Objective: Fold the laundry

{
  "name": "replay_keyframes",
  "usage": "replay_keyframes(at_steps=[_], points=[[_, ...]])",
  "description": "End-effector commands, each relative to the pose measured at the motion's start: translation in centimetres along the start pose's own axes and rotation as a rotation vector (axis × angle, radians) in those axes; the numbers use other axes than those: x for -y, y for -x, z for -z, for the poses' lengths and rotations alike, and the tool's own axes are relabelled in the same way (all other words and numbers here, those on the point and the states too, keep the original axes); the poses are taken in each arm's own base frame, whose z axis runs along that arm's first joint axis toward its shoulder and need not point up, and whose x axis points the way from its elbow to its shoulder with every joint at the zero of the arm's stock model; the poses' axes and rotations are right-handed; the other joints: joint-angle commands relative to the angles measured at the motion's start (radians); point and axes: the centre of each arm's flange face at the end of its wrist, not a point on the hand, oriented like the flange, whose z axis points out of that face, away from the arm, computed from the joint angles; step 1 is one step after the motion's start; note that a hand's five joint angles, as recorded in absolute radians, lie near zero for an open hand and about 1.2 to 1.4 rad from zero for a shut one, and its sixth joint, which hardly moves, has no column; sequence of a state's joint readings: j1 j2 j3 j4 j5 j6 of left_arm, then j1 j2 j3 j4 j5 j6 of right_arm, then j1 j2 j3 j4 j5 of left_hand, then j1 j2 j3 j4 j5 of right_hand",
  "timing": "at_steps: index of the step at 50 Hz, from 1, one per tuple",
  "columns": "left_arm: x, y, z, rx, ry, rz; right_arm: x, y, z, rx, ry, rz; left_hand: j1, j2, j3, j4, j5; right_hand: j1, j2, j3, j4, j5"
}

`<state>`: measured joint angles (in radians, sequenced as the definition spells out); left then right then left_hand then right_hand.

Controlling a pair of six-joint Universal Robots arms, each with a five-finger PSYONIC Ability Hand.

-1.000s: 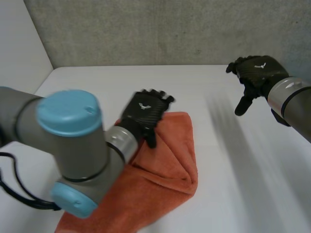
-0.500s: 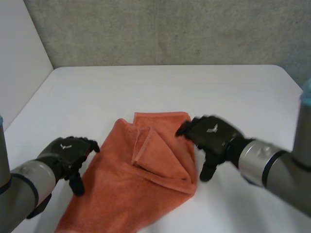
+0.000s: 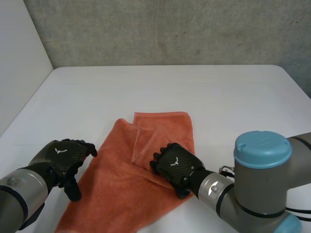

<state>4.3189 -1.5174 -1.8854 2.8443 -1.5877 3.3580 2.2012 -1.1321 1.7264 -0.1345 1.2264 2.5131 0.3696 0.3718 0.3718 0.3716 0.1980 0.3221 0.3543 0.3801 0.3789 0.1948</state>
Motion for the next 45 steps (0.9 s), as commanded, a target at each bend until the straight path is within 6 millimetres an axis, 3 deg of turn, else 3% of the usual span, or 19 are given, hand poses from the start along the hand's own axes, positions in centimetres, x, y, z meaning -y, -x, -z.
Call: replay_keyframes(at_steps=[1,2,3,4,5,6,8,9,14,19,25,33,41,45], points=[[0.1,0.0,0.1,0.001,-0.003,0.001,-1.3,-0.7,-2.1,-0.058,0.011,0.108,0.049,0.047,0.047,0.047,0.046,0.462,0.429,0.404,0.405,0.414],[0.1,0.0,0.1,0.001,-0.003,0.001,-1.2,-1.3,-2.6,-0.095,0.000,0.128,0.049,0.047,0.047,0.047,0.046,0.732,0.700,0.674,0.675,0.685],[0.1,0.0,0.1,0.000,-0.005,0.000,-1.2,-1.3,-2.6,-0.095,0.000,0.128,0.049,0.047,0.047,0.047,0.046,0.735,0.702,0.677,0.678,0.687],[0.1,0.0,0.1,-0.001,-0.005,0.001,-1.0,-2.2,-3.1,-0.146,-0.014,0.139,0.049,0.047,0.047,0.047,0.046,1.020,0.987,0.962,0.963,0.972],[0.1,0.0,0.1,-0.001,-0.005,0.001,-0.5,-3.2,-3.5,-0.209,-0.035,0.143,0.049,0.047,0.047,0.047,0.046,1.074,1.041,1.016,1.017,1.026],[0.0,-0.1,0.1,-0.004,-0.004,0.000,-0.5,-3.2,-3.5,-0.209,-0.035,0.143,0.047,0.044,0.044,0.045,0.044,1.074,1.042,1.016,1.017,1.027],[0.0,-0.2,0.2,-0.006,-0.005,-0.002,0.6,-5.7,-4.2,-0.359,-0.066,0.139,0.046,0.044,0.044,0.044,0.044,1.074,1.042,1.016,1.017,1.027],[0.0,-0.2,0.2,-0.009,-0.004,-0.004,0.6,-5.7,-4.2,-0.359,-0.066,0.139,0.049,0.047,0.047,0.047,0.046,1.074,1.042,1.016,1.017,1.027],[-0.3,-0.7,0.4,-0.024,-0.003,-0.016,1.8,-10.0,-5.5,-0.562,-0.084,0.026,0.052,0.050,0.050,0.050,0.049,1.074,1.042,1.016,1.017,1.027],[-0.5,-1.8,0.7,-0.060,-0.022,-0.040,0.9,-11.5,-6.6,-0.579,-0.022,-0.061,0.052,0.050,0.050,0.050,0.049,1.074,1.042,1.016,1.017,1.027],[-0.7,-2.8,0.6,-0.087,-0.057,-0.059,0.4,-11.6,-7.5,-0.557,0.007,-0.125,0.058,0.056,0.056,0.056,0.055,1.074,1.042,1.016,1.017,1.027],[-1.6,-6.0,-0.1,-0.177,-0.075,-0.110,0.0,-11.5,-7.8,-0.553,0.011,-0.137,0.064,0.062,0.062,0.062,0.061,1.074,1.042,1.016,1.017,1.027],[-4.6,-10.0,-0.6,-0.169,-0.036,-0.221,-0.1,-11.4,-7.7,-0.546,0.016,-0.139,0.067,0.065,0.065,0.065,0.064,1.074,1.042,1.016,1.017,1.027],[-5.1,-10.6,-0.8,-0.131,-0.044,-0.240,-0.1,-11.3,-7.6,-0.543,0.018,-0.140,0.067,0.065,0.065,0.065,0.064,1.074,1.042,1.016,1.017,1.027]])
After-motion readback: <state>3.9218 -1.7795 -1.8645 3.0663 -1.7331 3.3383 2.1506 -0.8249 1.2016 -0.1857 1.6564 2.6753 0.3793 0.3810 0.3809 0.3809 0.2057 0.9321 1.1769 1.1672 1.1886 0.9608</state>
